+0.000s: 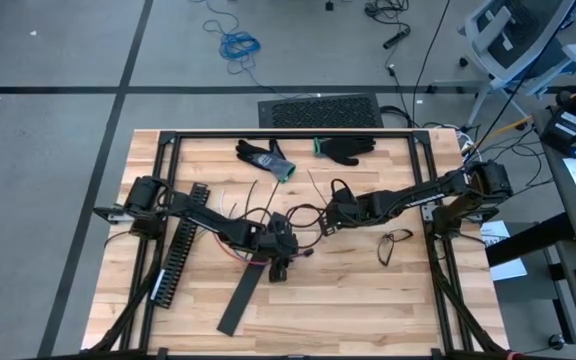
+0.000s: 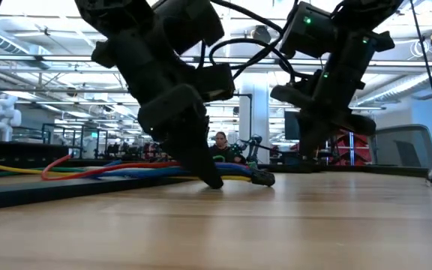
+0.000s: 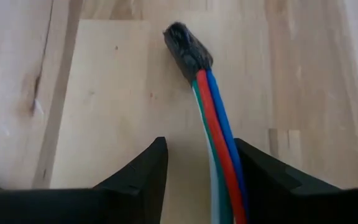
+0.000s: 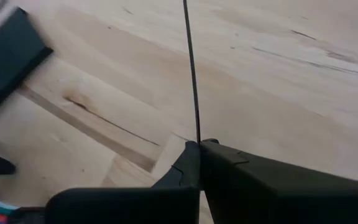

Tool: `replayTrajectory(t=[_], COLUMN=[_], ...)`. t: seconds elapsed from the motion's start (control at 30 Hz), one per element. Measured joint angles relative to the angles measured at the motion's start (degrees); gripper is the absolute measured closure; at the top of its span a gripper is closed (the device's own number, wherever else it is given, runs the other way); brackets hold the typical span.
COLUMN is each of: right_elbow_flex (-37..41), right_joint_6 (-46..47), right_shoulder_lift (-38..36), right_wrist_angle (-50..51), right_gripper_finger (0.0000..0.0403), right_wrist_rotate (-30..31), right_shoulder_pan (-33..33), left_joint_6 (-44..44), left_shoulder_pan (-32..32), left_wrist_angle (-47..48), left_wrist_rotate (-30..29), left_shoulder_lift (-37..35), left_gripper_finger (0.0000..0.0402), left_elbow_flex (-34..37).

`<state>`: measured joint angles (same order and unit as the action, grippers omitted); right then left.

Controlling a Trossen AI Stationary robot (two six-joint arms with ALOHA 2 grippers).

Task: Ziptie cables
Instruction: Adjust the black zip tie

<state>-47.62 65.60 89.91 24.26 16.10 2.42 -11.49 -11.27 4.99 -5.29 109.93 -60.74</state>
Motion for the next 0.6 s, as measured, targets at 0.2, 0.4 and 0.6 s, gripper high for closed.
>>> replayTrajectory(t=[0.2, 0.4, 0.6], right_elbow_flex=[0.0, 0.0, -1.2], right_joint_6=[2.56, 6.63, 9.93], right_shoulder_lift=[0.0, 2.58, 10.01], right_wrist_angle=[0.89, -1.05, -10.39], right_gripper_finger=[0.0403, 0.0403, 0.0403], right_wrist_rotate=[-0.01, 0.73, 0.39], right_shoulder_pan=[0.81, 1.7, 1.79], left_joint_6=[-3.91, -5.2, -6.91], left_shoulder_pan=[0.28, 0.22, -0.97], left_wrist_angle=[3.87, 6.23, 7.04], left_wrist_rotate=[-0.4, 0.32, 0.32], left_shoulder_lift=[-1.49, -7.6, -9.95], left_gripper_finger=[0.0289, 0.0382, 0.0383], left_elbow_flex=[0.07, 0.23, 0.21])
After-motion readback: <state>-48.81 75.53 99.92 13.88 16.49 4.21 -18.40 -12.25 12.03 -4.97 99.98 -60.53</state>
